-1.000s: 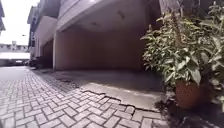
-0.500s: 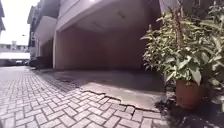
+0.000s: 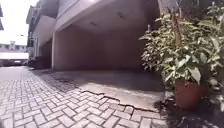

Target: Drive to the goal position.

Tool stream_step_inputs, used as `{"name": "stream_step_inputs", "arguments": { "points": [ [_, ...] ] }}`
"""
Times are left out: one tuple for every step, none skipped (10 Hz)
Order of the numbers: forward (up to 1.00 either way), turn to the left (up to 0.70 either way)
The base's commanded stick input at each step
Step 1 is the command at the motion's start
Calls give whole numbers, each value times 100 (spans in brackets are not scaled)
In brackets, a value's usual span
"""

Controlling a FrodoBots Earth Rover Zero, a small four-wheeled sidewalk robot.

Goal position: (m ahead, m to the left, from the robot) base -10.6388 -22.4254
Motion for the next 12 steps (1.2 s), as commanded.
{"name": "stream_step_inputs", "arguments": {
  "points": [
    [0,-70],
    [0,-70],
    [0,-70],
    [0,-70],
    [0,-70],
    [0,-70],
    [0,-70],
    [0,-70],
    [0,-70],
    [0,-70],
    [0,-70],
    [0,-70]
  ]
}}
